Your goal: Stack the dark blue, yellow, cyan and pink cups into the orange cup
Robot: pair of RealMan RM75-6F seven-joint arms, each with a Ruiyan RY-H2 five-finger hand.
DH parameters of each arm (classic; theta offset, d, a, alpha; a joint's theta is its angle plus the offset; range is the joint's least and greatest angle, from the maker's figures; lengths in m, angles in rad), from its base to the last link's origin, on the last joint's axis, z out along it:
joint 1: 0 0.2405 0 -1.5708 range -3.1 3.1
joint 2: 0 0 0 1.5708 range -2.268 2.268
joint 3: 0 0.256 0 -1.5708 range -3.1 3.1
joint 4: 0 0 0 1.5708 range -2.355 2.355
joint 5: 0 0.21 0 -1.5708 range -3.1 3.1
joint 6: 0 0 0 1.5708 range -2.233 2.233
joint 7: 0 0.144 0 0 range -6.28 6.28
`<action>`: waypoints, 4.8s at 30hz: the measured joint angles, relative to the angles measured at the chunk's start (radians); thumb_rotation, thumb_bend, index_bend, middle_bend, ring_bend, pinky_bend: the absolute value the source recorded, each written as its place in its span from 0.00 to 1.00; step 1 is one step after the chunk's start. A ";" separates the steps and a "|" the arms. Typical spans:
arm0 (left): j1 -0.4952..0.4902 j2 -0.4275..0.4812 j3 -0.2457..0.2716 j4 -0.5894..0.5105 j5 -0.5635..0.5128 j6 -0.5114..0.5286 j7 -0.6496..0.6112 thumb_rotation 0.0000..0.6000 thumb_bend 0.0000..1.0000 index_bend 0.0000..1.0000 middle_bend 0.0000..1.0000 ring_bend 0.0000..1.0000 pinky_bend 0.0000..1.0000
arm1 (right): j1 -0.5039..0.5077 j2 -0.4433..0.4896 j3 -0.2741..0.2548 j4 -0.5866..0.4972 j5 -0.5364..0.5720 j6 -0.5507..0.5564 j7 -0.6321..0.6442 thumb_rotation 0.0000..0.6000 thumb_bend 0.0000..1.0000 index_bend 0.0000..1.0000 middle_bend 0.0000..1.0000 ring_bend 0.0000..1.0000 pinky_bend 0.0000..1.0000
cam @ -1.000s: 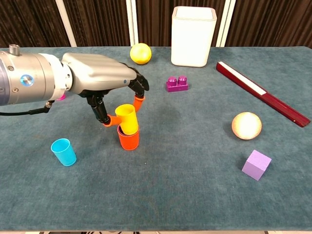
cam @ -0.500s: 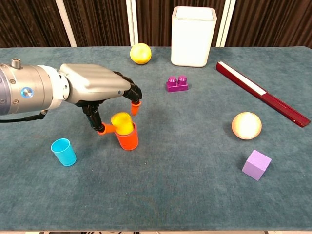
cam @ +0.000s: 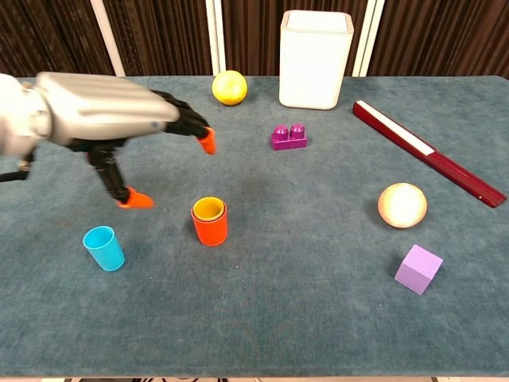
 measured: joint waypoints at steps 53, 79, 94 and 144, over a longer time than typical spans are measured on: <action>0.242 -0.020 0.071 0.261 0.342 -0.092 -0.346 1.00 0.28 0.40 0.11 0.00 0.00 | -0.005 0.010 0.004 -0.010 0.002 0.003 0.018 1.00 0.42 0.04 0.00 0.04 0.02; 0.257 -0.031 0.034 0.258 0.361 -0.096 -0.325 1.00 0.33 0.47 0.12 0.00 0.00 | -0.007 0.012 0.004 -0.014 0.005 0.002 0.019 1.00 0.42 0.04 0.00 0.04 0.02; 0.233 -0.049 -0.103 0.243 0.408 -0.012 -0.384 1.00 0.33 0.48 0.13 0.00 0.00 | -0.006 0.010 0.006 -0.011 0.009 0.000 0.021 1.00 0.42 0.04 0.00 0.04 0.02; 0.158 -0.197 -0.136 0.316 0.302 -0.116 -0.244 1.00 0.32 0.16 0.09 0.00 0.00 | -0.015 0.022 0.016 -0.020 0.015 0.013 0.040 1.00 0.42 0.04 0.00 0.04 0.02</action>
